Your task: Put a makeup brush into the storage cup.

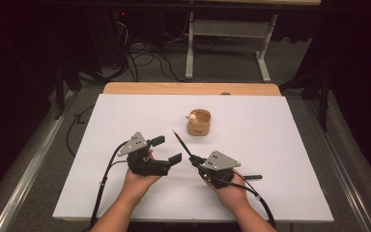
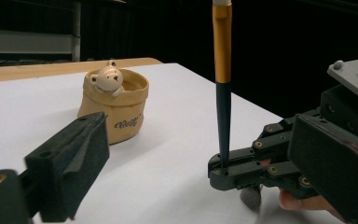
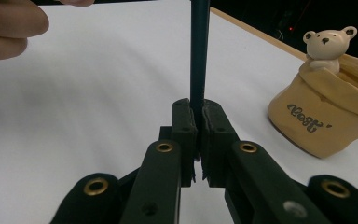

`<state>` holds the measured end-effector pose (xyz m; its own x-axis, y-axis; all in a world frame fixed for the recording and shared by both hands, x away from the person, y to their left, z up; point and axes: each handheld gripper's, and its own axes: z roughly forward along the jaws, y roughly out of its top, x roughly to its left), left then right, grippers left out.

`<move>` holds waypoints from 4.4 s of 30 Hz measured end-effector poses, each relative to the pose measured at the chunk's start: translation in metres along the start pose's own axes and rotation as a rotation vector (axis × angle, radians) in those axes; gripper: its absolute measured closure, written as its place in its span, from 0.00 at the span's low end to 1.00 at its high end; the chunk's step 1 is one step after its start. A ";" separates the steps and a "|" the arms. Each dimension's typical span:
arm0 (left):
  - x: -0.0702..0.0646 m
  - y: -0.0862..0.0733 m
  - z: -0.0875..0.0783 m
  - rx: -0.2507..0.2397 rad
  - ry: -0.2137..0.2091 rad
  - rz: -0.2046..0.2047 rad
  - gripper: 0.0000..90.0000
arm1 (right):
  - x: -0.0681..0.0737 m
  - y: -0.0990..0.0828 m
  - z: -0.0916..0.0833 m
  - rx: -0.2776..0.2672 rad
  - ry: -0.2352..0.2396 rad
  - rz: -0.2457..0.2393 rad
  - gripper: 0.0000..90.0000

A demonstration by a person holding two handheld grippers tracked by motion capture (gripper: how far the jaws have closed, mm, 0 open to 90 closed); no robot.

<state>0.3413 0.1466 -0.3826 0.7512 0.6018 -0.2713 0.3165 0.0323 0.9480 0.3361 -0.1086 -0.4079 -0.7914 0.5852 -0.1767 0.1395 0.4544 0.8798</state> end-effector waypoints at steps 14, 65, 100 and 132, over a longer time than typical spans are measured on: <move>0.003 -0.001 -0.003 -0.017 -0.030 -0.035 0.44 | 0.003 -0.002 0.004 0.018 0.011 -0.011 0.97; 0.005 -0.003 -0.011 -0.092 -0.138 -0.016 0.93 | 0.007 -0.003 0.008 0.006 0.066 -0.034 0.96; -0.010 -0.017 0.013 0.064 -0.110 0.080 0.92 | 0.008 0.003 -0.001 -0.094 0.067 0.002 0.78; -0.012 -0.017 0.013 0.053 -0.118 0.082 0.92 | 0.008 0.004 -0.002 -0.116 0.068 -0.008 0.94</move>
<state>0.3348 0.1283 -0.3982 0.8376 0.5027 -0.2137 0.2791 -0.0575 0.9585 0.3288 -0.1034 -0.4044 -0.8314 0.5330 -0.1567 0.0668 0.3760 0.9242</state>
